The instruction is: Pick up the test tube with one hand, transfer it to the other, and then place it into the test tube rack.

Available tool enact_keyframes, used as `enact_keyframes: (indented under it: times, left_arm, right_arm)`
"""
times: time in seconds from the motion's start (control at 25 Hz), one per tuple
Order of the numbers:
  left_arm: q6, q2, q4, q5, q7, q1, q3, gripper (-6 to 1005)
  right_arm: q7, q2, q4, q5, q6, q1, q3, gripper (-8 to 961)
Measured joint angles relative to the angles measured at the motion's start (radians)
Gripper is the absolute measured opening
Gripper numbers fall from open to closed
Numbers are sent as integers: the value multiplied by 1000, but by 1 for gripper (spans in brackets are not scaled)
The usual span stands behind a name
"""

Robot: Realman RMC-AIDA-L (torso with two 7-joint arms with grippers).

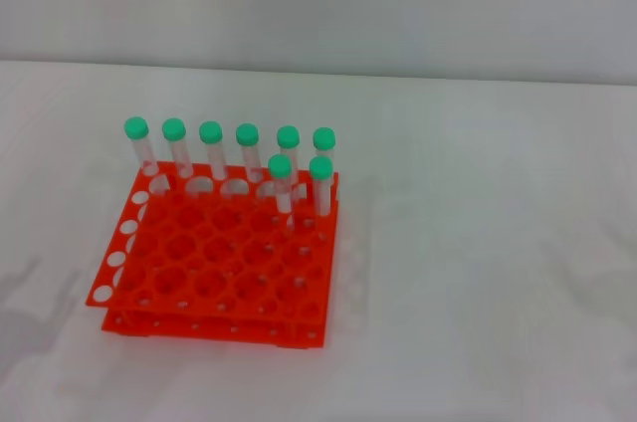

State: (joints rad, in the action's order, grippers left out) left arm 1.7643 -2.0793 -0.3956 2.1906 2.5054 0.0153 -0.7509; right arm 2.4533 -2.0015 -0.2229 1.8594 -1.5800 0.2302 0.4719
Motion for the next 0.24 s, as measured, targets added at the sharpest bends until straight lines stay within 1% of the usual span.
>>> enact_keyframes:
  times: [0.16,0.24]
  left_arm:
    - [22,-1,81,57,20,20,8,528]
    - [28,0,95,63,46,34,6,528]
  right_arm:
    - [2,0,6,-2,-17,-7,-33,855]
    - [7,1,6,-4,-19,-8,-34,855]
